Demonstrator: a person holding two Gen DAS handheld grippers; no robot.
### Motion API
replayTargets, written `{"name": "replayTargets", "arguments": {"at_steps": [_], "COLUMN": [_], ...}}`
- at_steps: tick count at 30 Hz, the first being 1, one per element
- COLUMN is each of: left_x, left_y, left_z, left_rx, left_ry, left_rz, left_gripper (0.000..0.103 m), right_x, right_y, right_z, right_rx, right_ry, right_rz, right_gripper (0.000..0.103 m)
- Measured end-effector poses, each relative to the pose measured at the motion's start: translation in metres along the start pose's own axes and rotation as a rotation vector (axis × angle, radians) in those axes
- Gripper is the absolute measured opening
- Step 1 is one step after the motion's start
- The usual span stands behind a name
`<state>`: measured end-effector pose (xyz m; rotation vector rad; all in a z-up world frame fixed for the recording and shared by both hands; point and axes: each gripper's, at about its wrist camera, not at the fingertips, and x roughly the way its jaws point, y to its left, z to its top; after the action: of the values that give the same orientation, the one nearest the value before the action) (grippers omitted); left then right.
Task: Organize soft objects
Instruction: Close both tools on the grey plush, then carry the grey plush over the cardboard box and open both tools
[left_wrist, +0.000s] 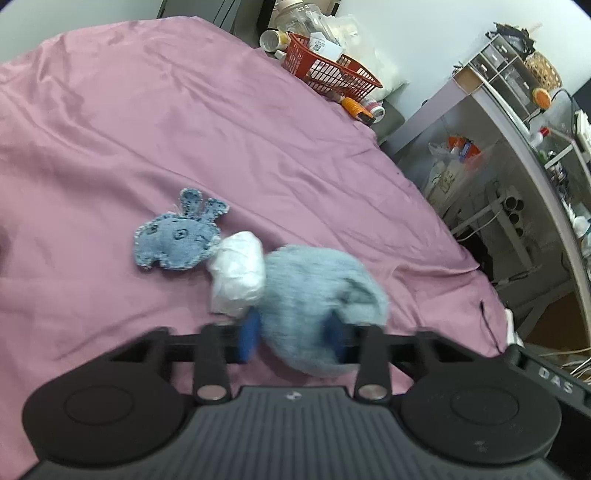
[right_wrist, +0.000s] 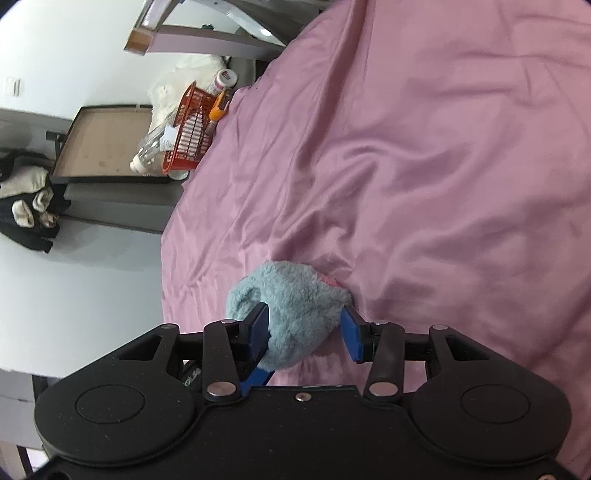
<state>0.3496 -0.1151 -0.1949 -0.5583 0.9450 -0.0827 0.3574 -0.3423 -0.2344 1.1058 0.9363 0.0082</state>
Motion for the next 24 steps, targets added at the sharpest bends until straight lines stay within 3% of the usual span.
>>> {"name": "replayTargets", "arguments": {"at_steps": [5,8,11,12,15,18,24], "left_x": [-0.004,-0.009,-0.016,-0.018,-0.027,-0.035,-0.062], "left_y": [-0.004,-0.002,-0.001,-0.002,0.000,0.000,0.004], "left_z": [-0.002,-0.002,-0.005,-0.006,-0.010,-0.011,-0.009], "left_rx": [0.001,-0.017,-0.022,-0.021,-0.026,-0.023,-0.017], "left_ry": [0.005,0.015,0.020,0.017,0.012,0.006,-0.046], "left_rz": [-0.002,-0.021,-0.035,-0.039,-0.039,-0.031,-0.021], "left_gripper": [0.024,0.024,0.024,0.024,0.024,0.023,0.023], "right_x": [0.004,0.000,0.000,0.000,-0.003,-0.009,-0.023], "right_y": [0.000,0.004,0.006,0.007,0.013,0.019,0.035], "right_z": [-0.002,-0.004,-0.006,-0.007,-0.011,-0.016,-0.028], "right_rx": [0.003,-0.029,-0.050,-0.056,-0.100,-0.135,-0.201], "right_ry": [0.022,-0.004,0.005,0.010,0.012,0.013,0.013], "right_rz": [0.002,-0.006,-0.009,-0.007,-0.007,0.019,0.091], "right_gripper": [0.046,0.057,0.057,0.055,0.032,0.018,0.016]}}
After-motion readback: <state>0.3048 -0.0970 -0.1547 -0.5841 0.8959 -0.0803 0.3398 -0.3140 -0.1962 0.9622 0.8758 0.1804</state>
